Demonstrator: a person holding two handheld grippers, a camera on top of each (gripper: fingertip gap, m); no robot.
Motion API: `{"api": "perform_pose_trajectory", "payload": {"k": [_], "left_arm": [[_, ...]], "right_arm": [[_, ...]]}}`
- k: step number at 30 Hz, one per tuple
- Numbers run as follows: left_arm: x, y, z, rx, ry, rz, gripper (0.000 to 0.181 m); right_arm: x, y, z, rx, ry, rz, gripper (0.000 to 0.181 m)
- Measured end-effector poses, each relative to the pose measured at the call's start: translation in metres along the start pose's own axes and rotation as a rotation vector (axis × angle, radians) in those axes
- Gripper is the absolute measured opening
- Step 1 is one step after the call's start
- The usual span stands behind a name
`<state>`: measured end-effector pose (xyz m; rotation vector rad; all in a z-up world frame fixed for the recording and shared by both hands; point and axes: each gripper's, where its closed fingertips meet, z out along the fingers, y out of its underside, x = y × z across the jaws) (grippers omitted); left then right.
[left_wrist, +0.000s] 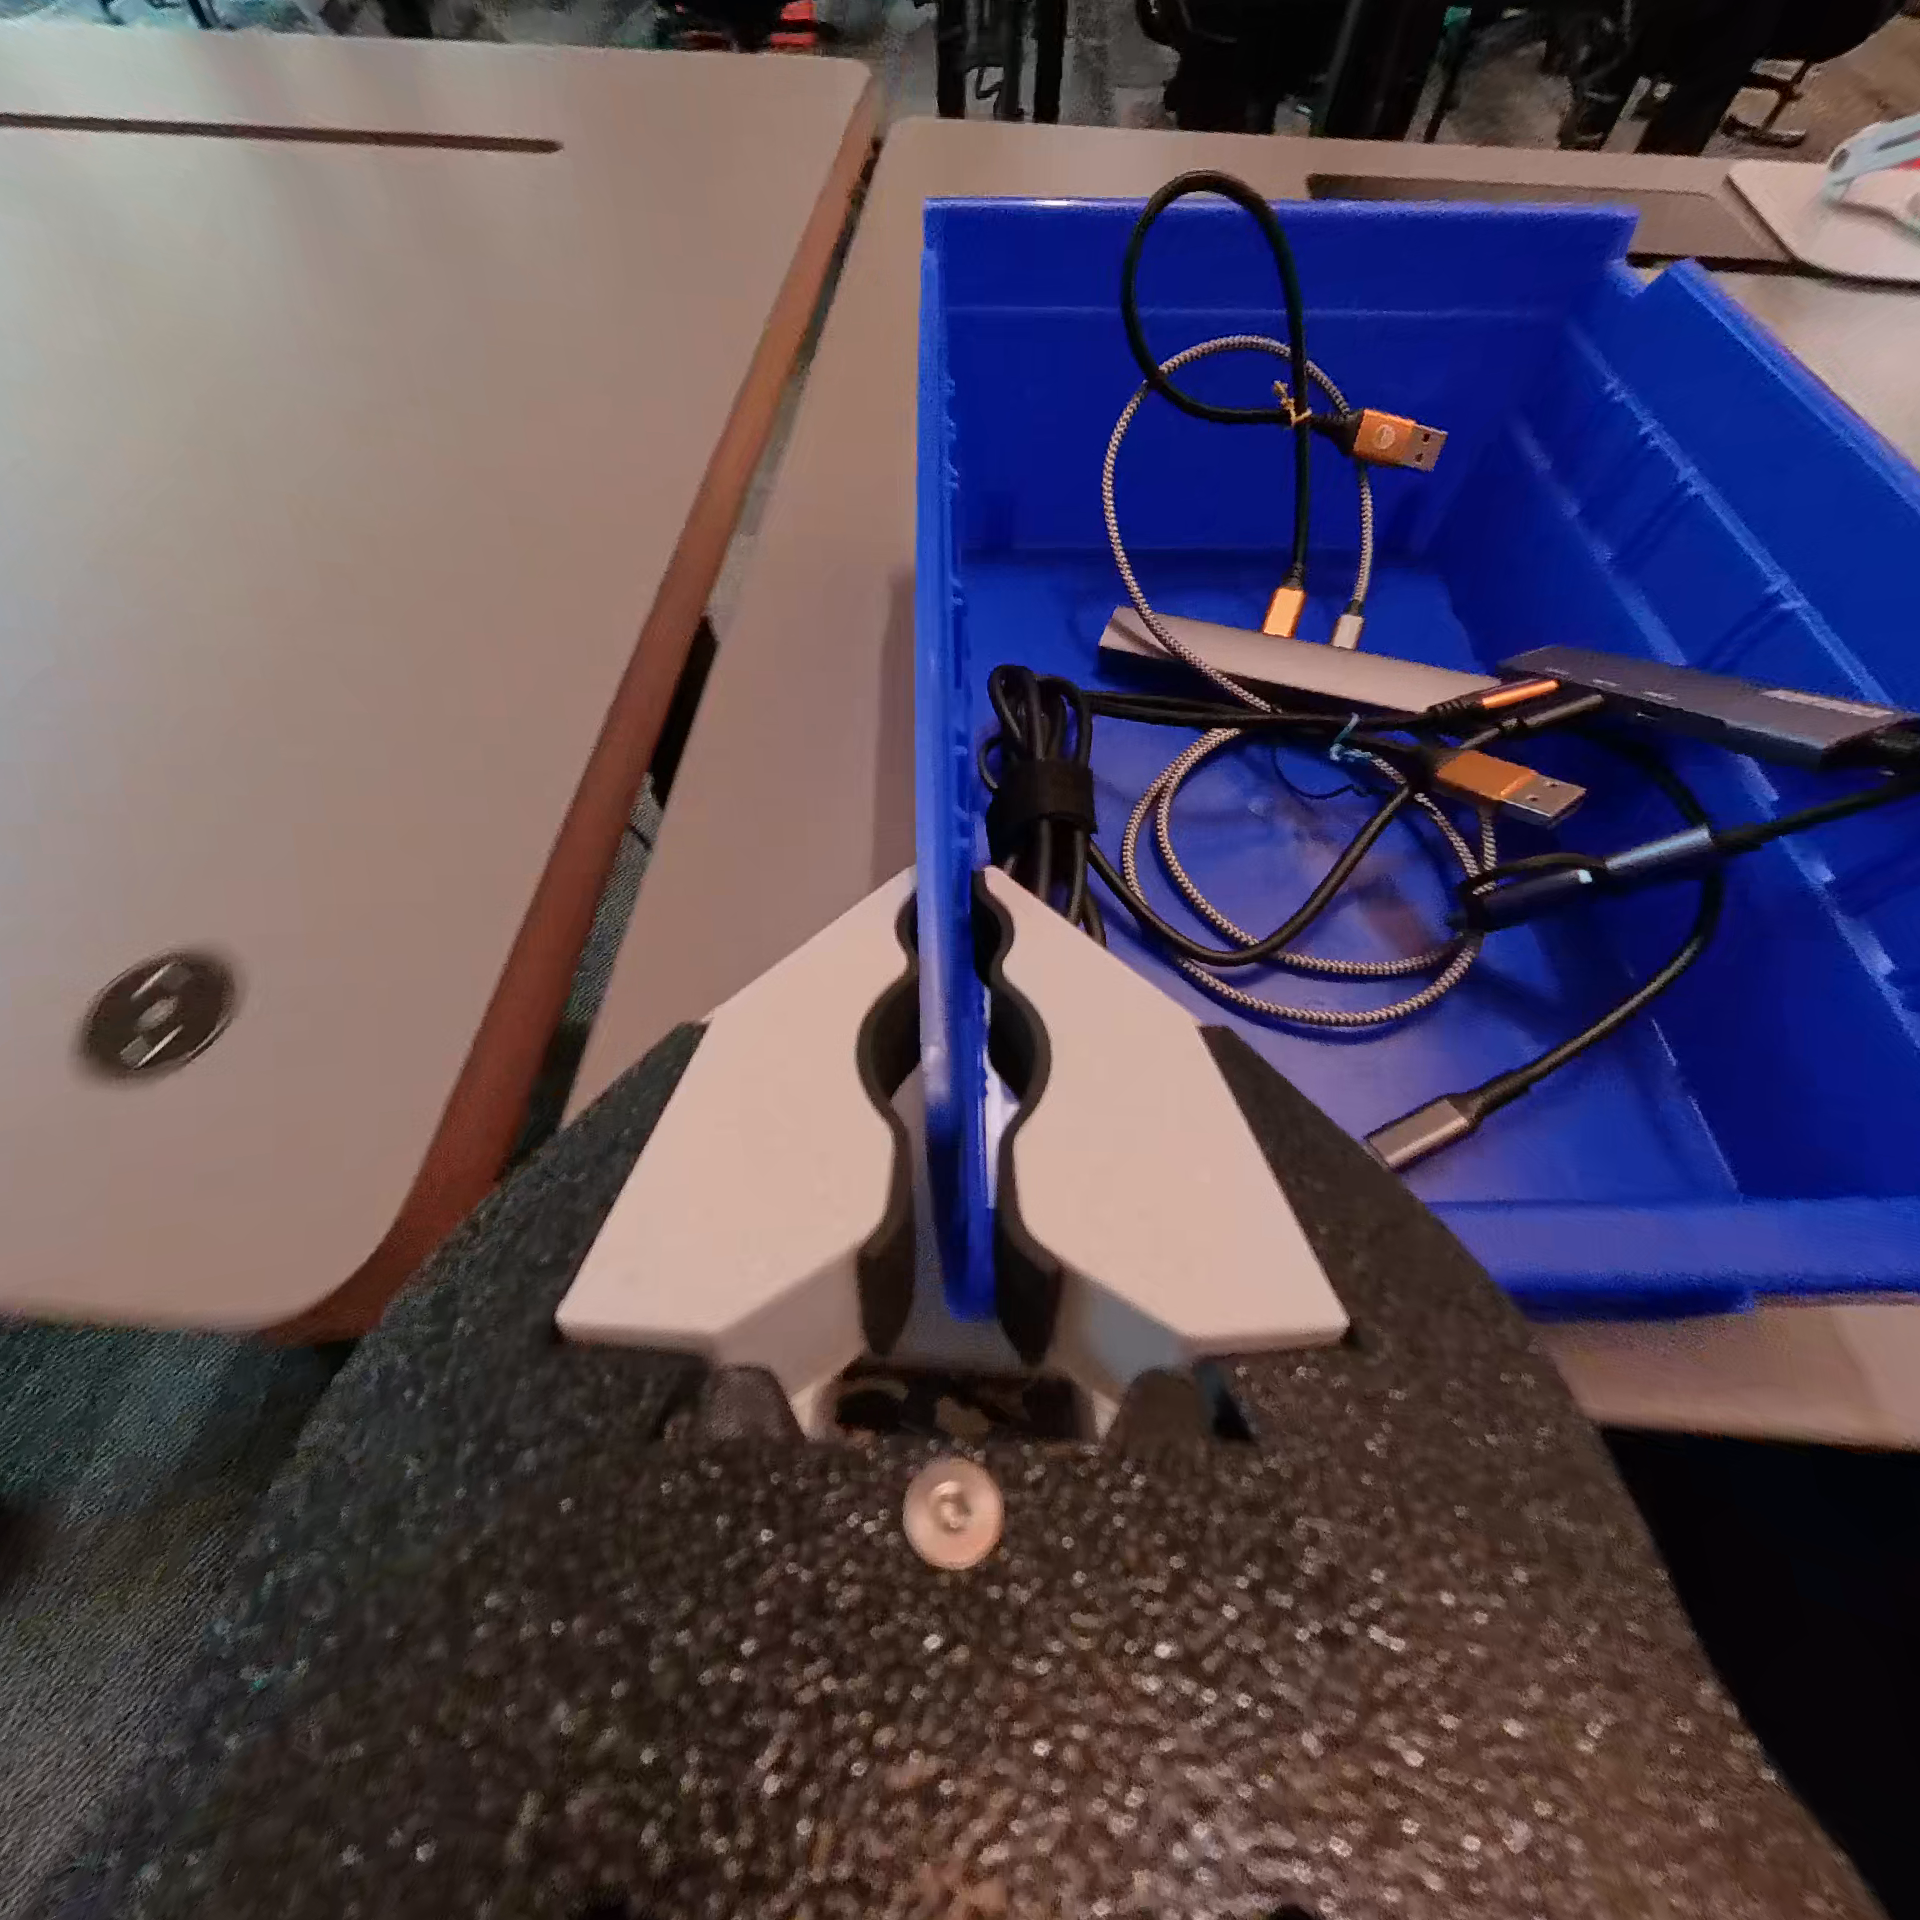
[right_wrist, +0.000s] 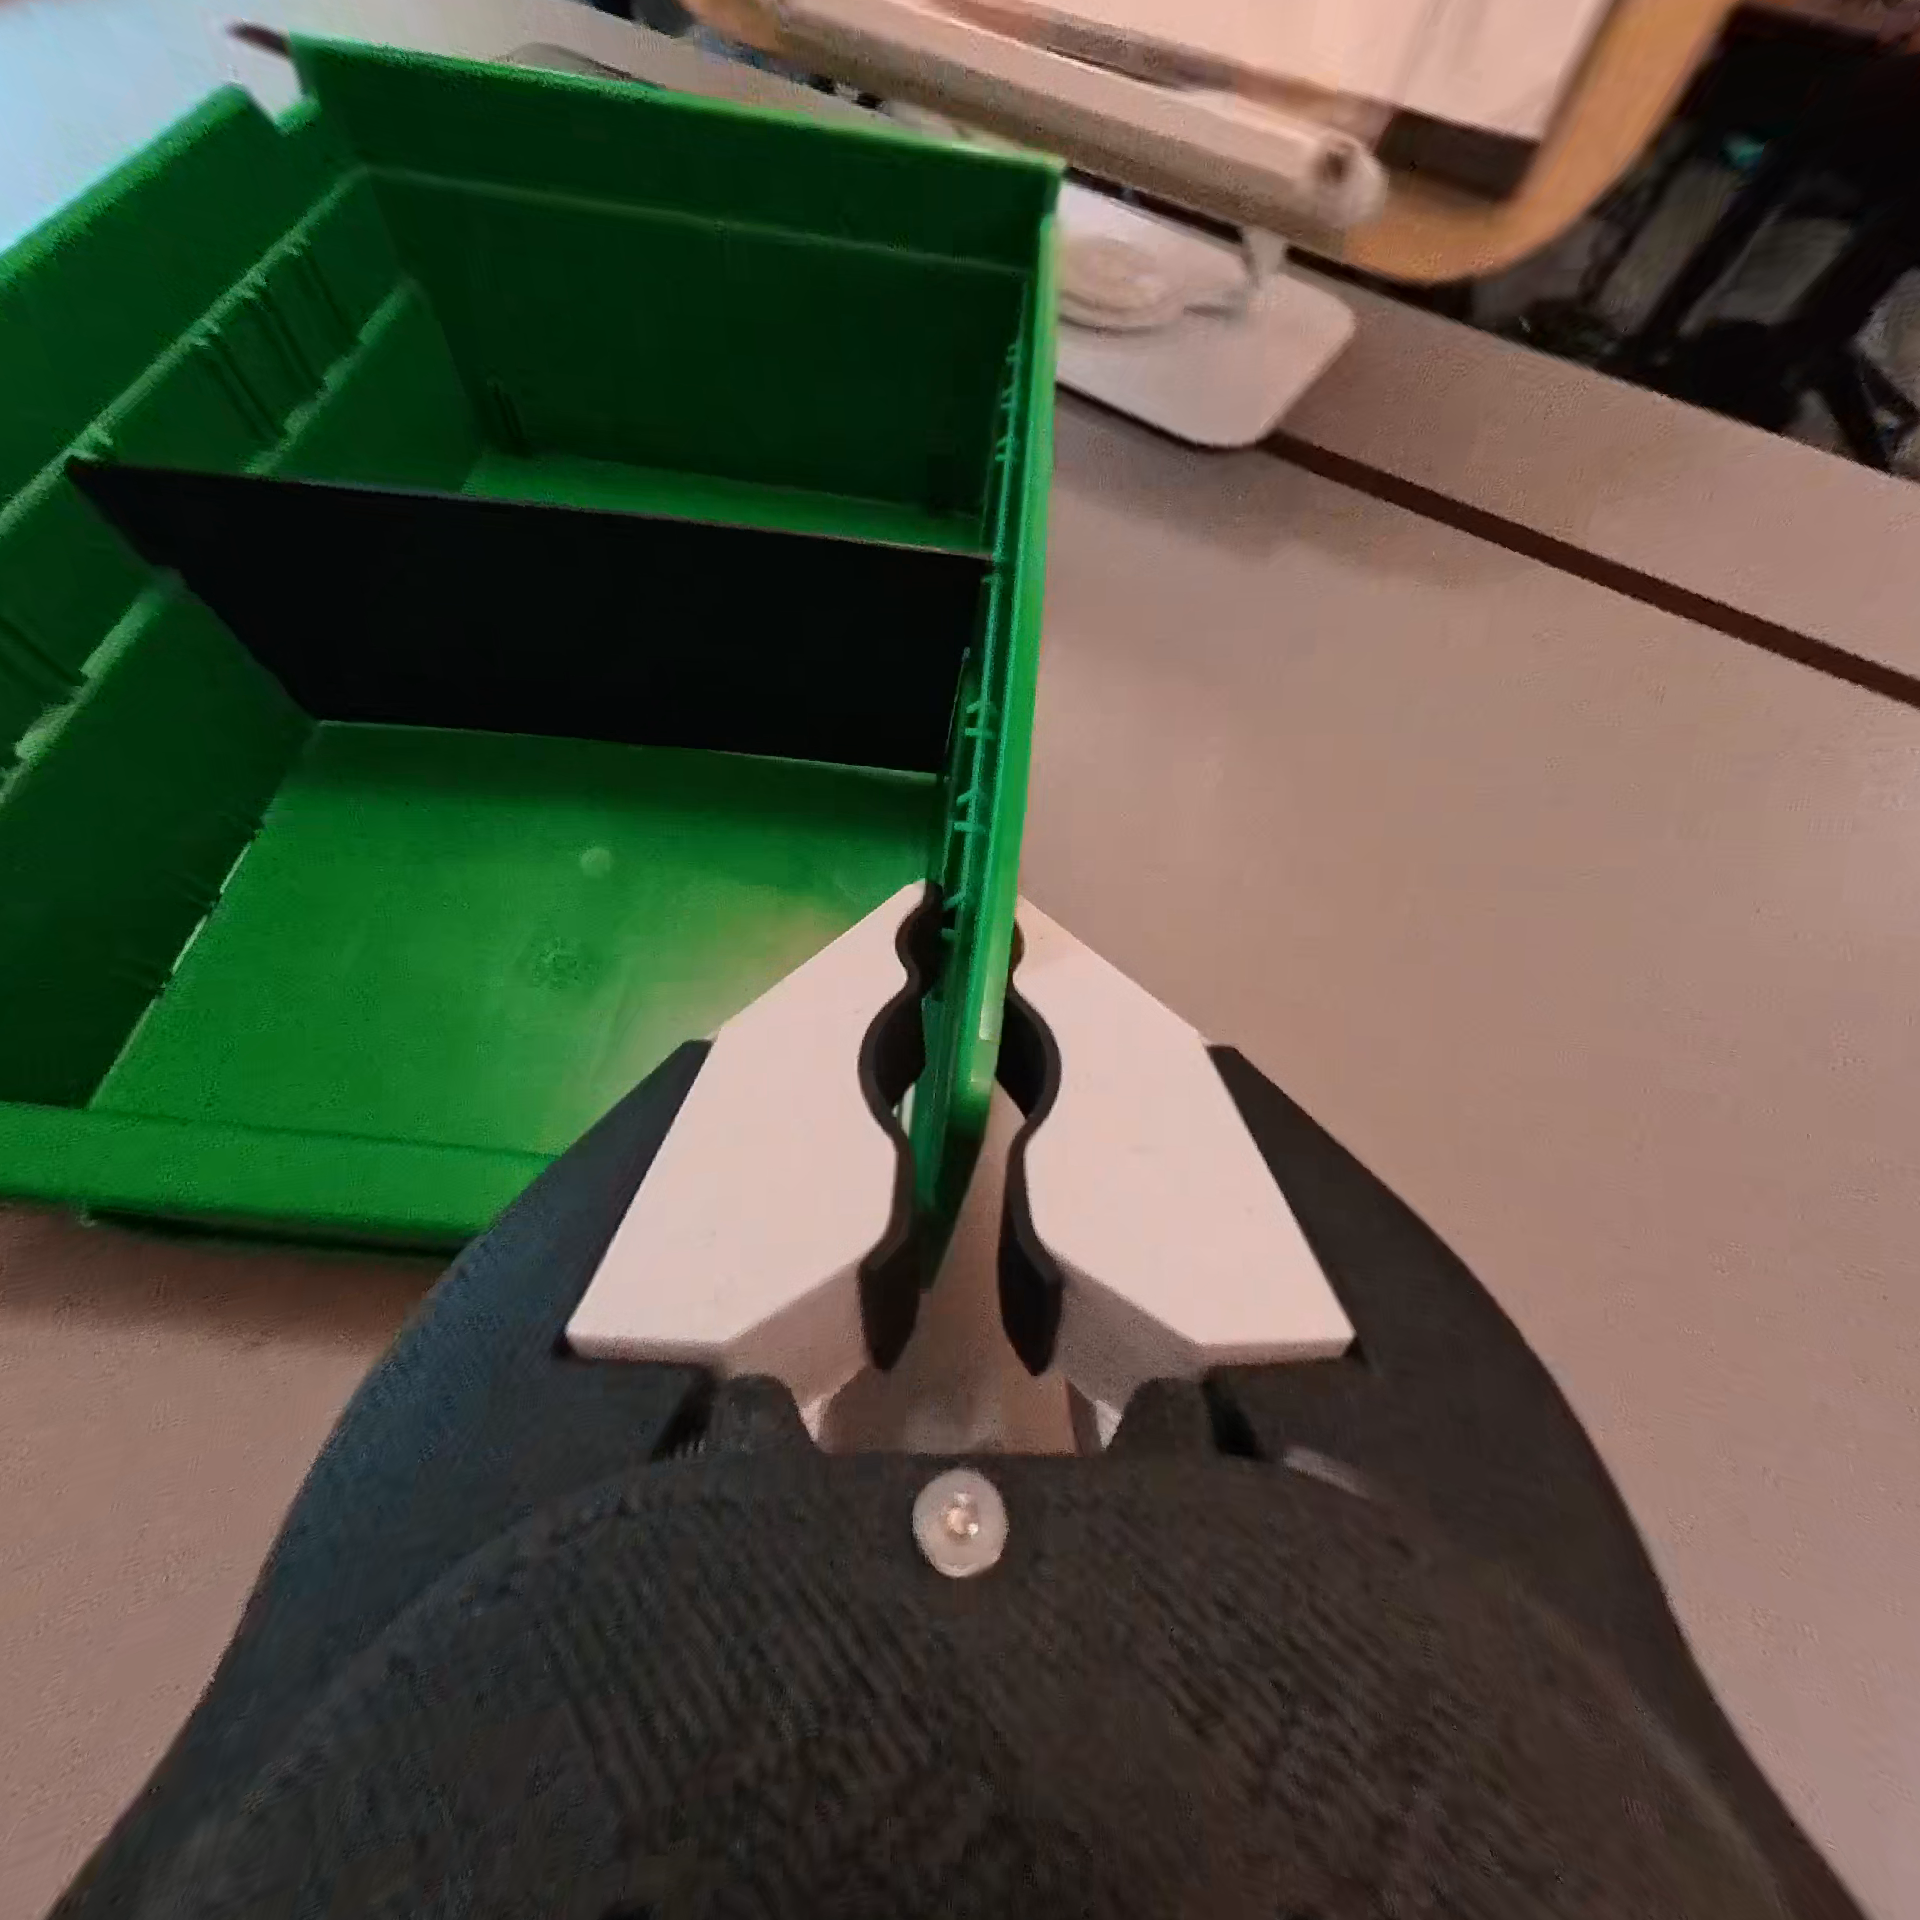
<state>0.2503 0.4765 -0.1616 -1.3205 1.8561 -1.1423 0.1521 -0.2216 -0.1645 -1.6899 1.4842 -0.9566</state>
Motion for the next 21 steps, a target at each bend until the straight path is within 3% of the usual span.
{"api": "perform_pose_trajectory", "payload": {"k": [5, 9, 15, 21], "left_arm": [[0.054, -0.036, 0.073, 0.041, 0.045, -0.012, 0.002], [0.106, -0.067, 0.134, 0.090, 0.097, -0.020, 0.002], [0.161, -0.100, 0.201, 0.080, 0.136, 0.020, 0.002], [0.183, -0.113, 0.229, 0.075, 0.133, 0.025, 0.002]], "right_arm": [[0.116, 0.050, -0.063, 0.028, 0.185, 0.201, 0.003], [0.186, 0.073, -0.093, 0.025, 0.373, 0.304, 0.003], [0.248, 0.072, -0.079, 0.026, 0.479, 0.352, 0.004], [0.275, 0.056, -0.046, 0.016, 0.495, 0.333, 0.004]]}}
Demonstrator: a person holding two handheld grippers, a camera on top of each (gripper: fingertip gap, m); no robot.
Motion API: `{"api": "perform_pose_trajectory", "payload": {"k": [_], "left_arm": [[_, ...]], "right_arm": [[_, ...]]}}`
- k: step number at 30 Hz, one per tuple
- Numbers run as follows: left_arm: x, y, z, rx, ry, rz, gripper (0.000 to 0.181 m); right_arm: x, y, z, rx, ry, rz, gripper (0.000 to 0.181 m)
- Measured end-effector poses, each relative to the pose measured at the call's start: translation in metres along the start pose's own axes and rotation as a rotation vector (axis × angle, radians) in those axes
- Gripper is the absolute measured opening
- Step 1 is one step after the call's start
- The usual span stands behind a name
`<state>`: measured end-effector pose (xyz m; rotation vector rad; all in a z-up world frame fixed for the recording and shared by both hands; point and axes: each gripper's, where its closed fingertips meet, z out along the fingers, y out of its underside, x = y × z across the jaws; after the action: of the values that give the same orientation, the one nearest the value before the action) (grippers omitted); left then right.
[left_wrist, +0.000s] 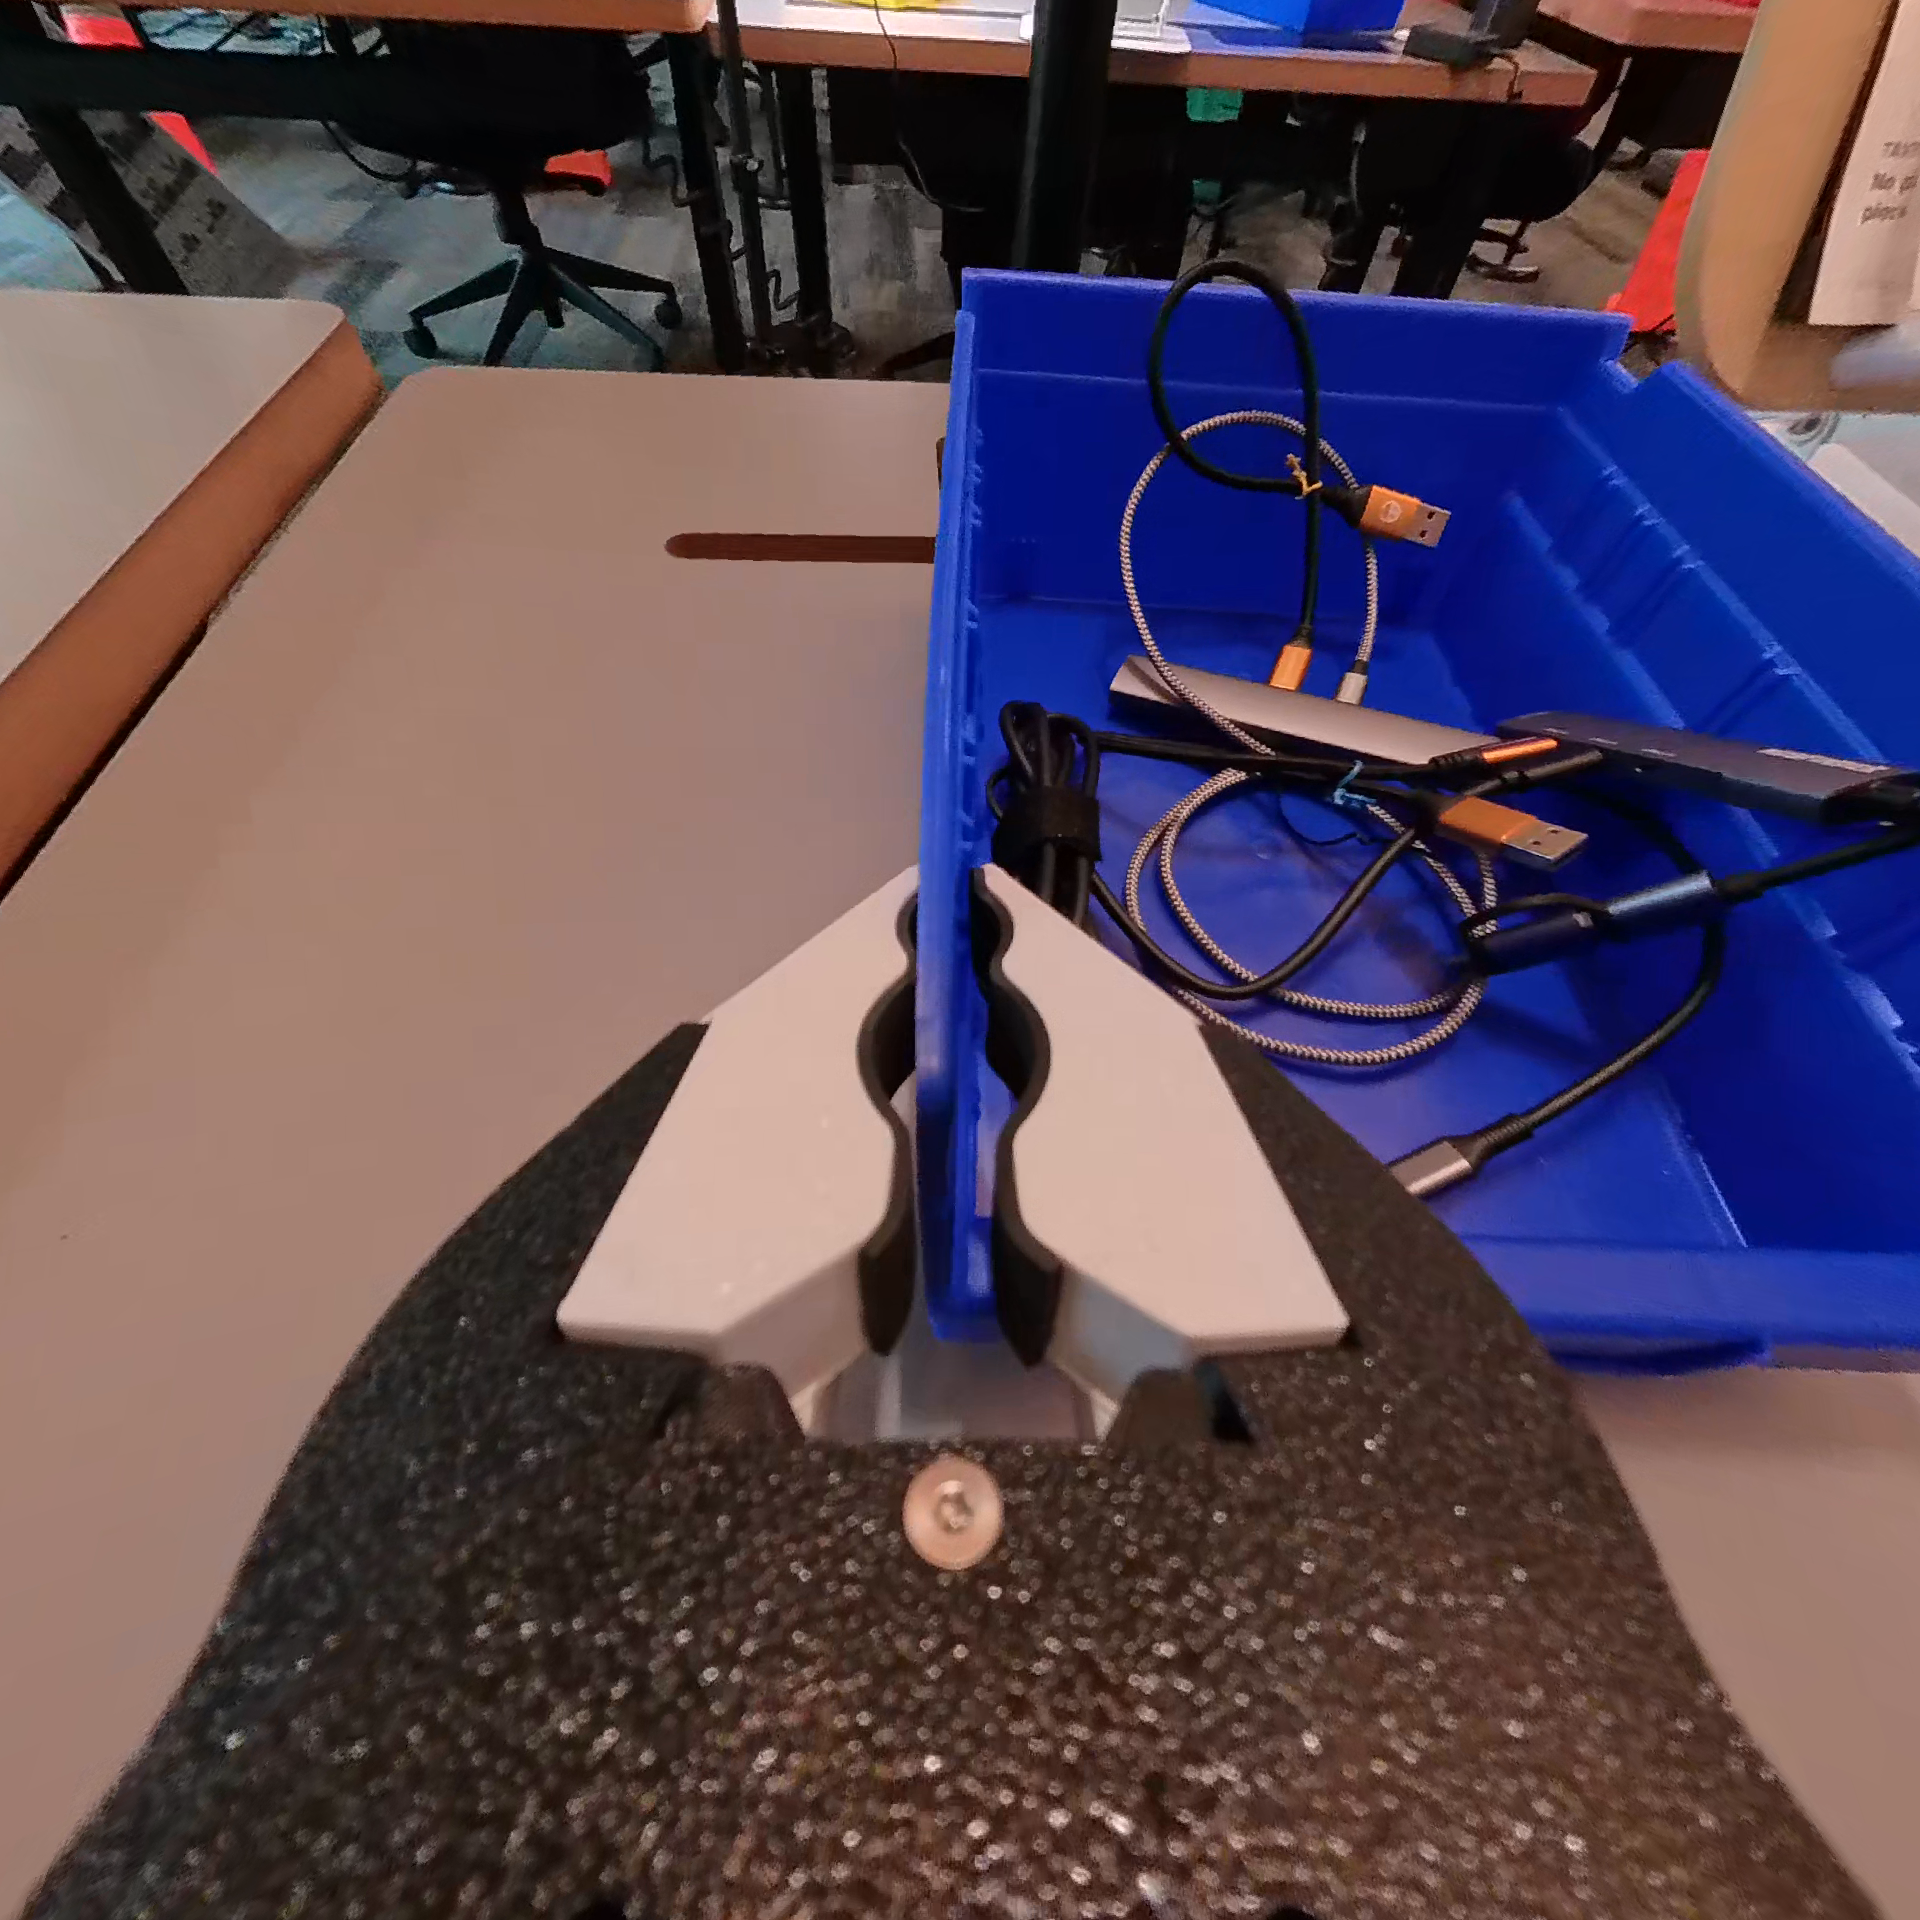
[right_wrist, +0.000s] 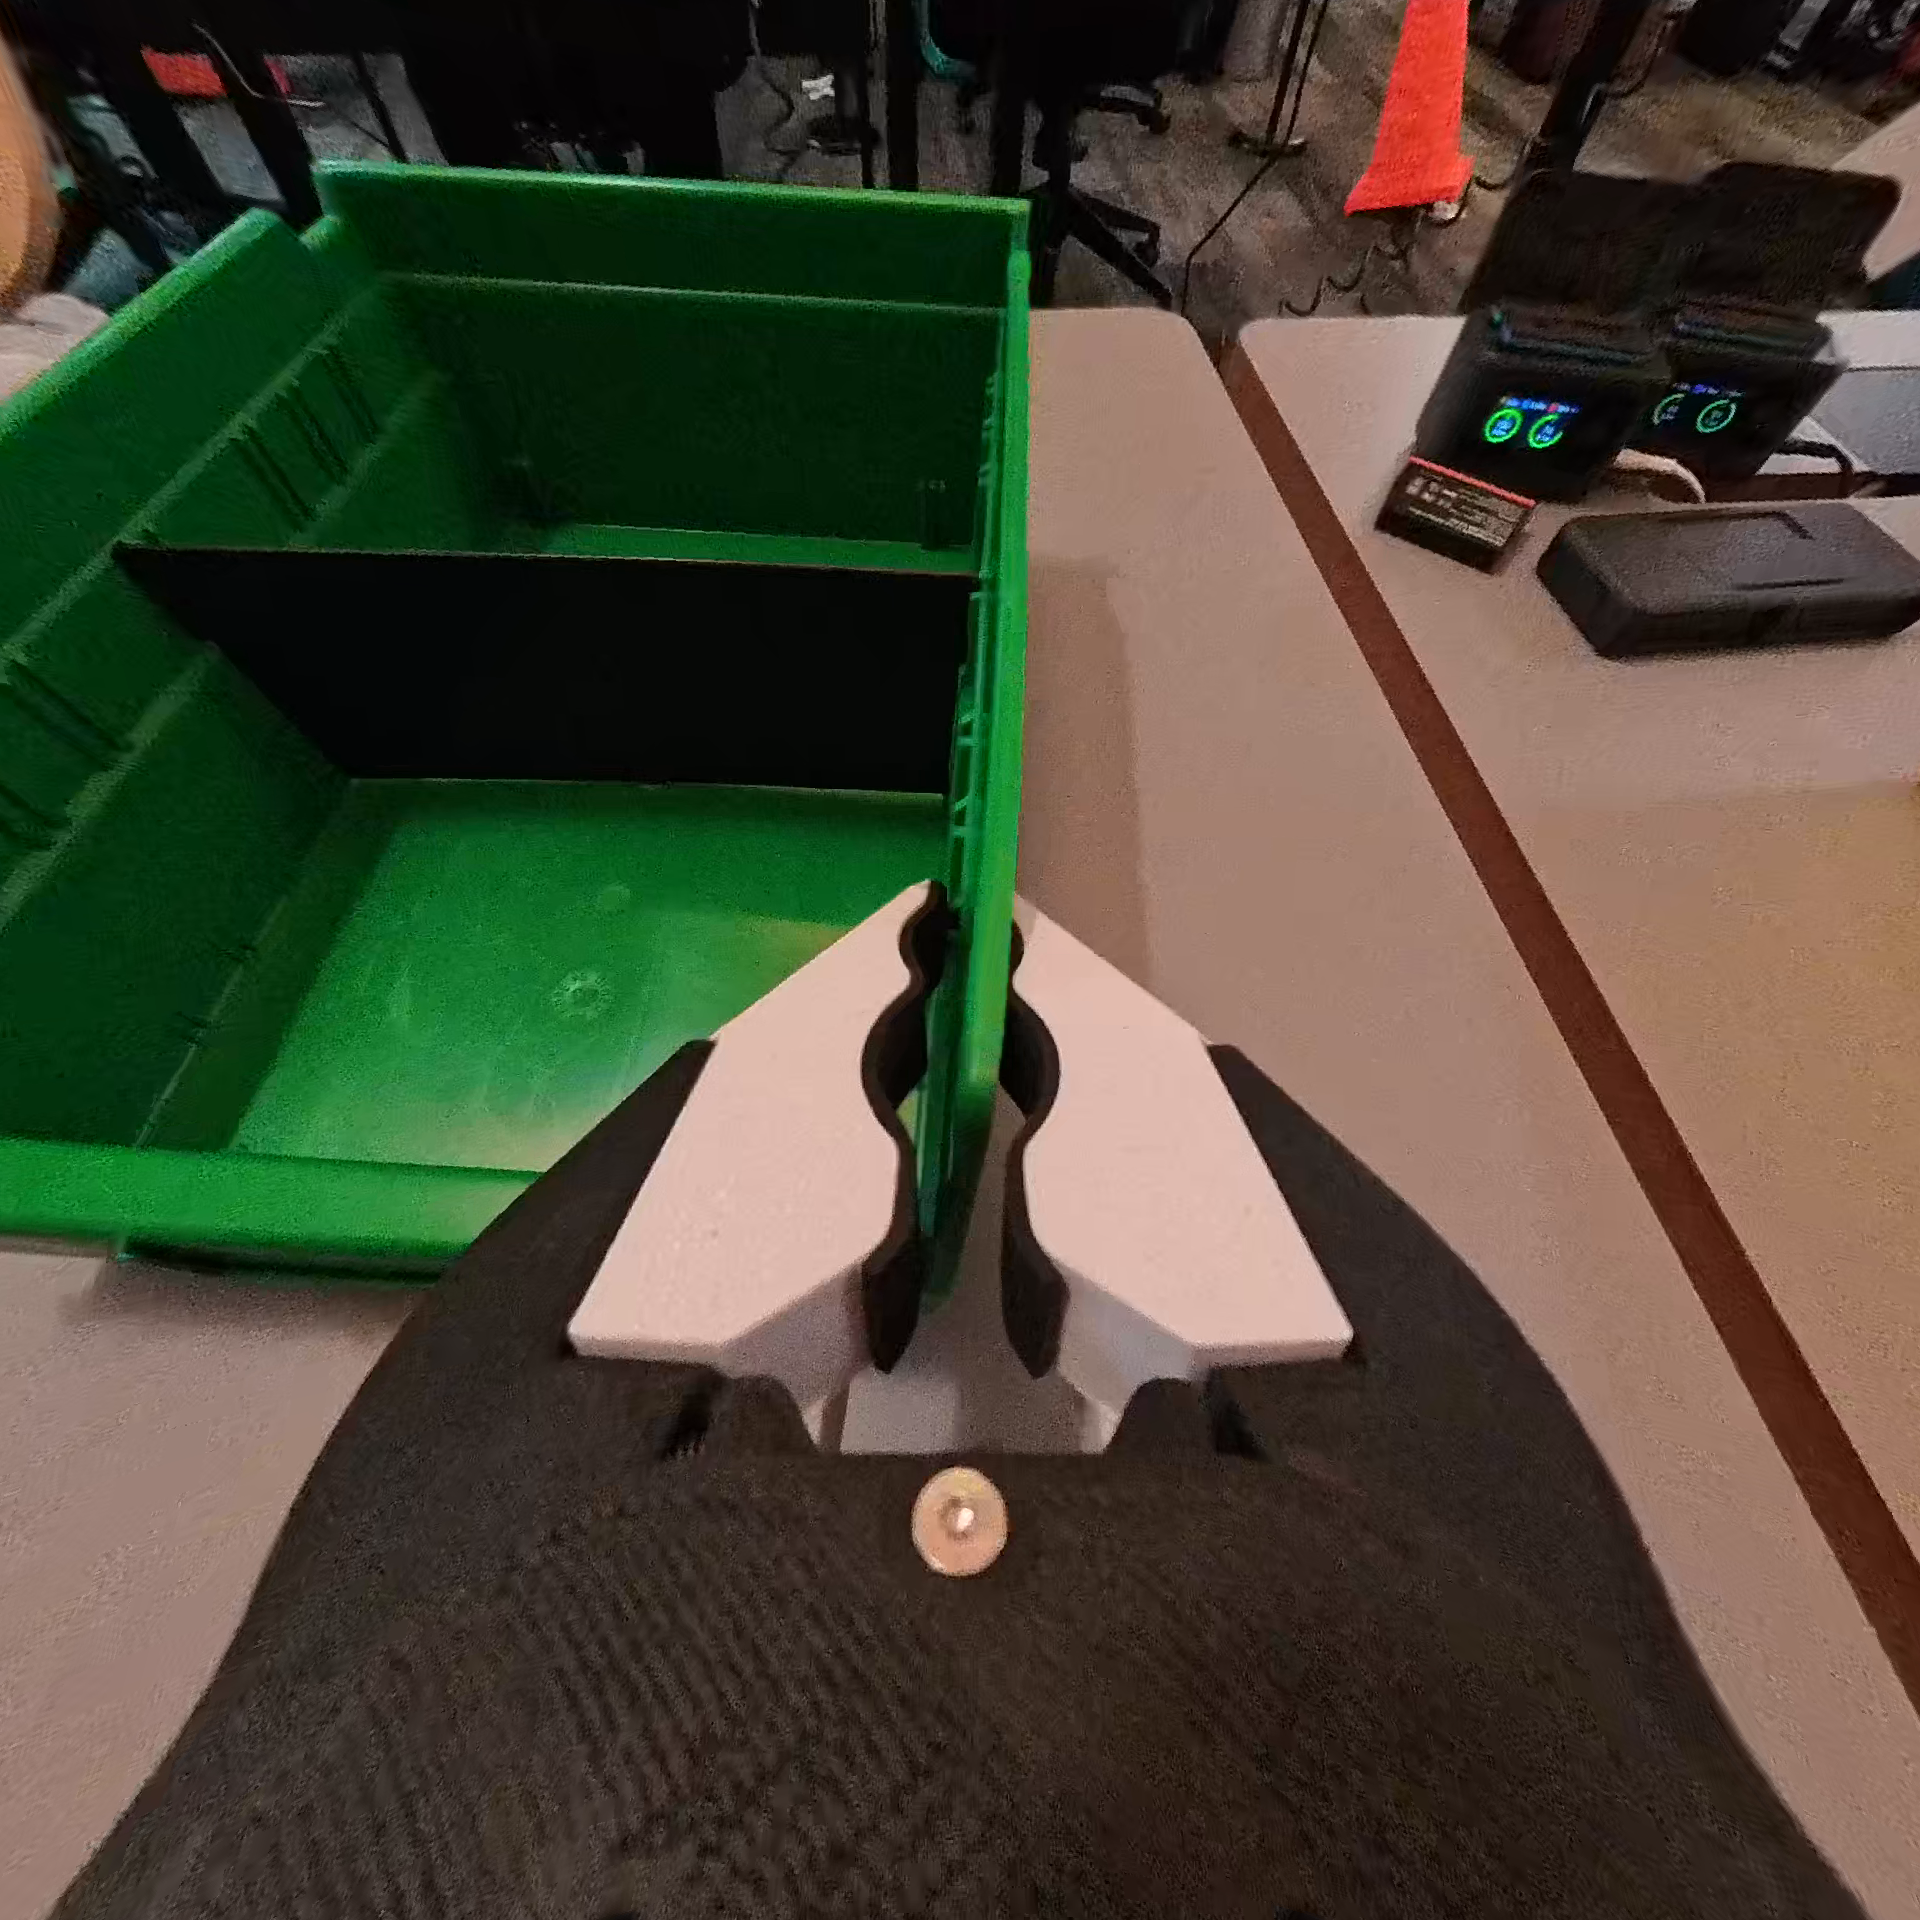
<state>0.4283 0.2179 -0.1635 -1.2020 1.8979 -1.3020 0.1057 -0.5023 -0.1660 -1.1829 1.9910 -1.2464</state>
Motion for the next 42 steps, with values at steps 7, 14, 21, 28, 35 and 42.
{"api": "perform_pose_trajectory", "payload": {"k": [7, 14, 21, 28, 35, 42], "left_arm": [[0.005, -0.001, 0.002, -0.006, -0.016, 0.007, 0.003], [0.010, -0.039, -0.025, 0.024, -0.048, 0.218, 0.035], [0.091, -0.049, -0.005, -0.220, 0.221, 0.729, 0.063], [0.122, -0.063, 0.069, -0.340, 0.243, 1.122, 0.063], [0.128, -0.017, 0.111, -0.611, 0.393, 1.295, 0.052], [0.131, 0.003, 0.127, -0.677, 0.508, 1.336, 0.047]], "right_arm": [[-0.002, -0.018, 0.023, 0.070, 0.004, -0.056, 0.012], [0.003, -0.040, -0.032, 0.467, -0.020, 0.007, 0.066], [-0.045, -0.072, -0.087, 0.715, -0.283, -0.076, 0.093], [-0.076, -0.063, -0.102, 0.748, -0.443, -0.160, 0.093], [-0.100, -0.040, -0.099, 0.674, -0.583, -0.271, 0.089], [-0.114, -0.029, -0.097, 0.631, -0.652, -0.304, 0.089]]}}
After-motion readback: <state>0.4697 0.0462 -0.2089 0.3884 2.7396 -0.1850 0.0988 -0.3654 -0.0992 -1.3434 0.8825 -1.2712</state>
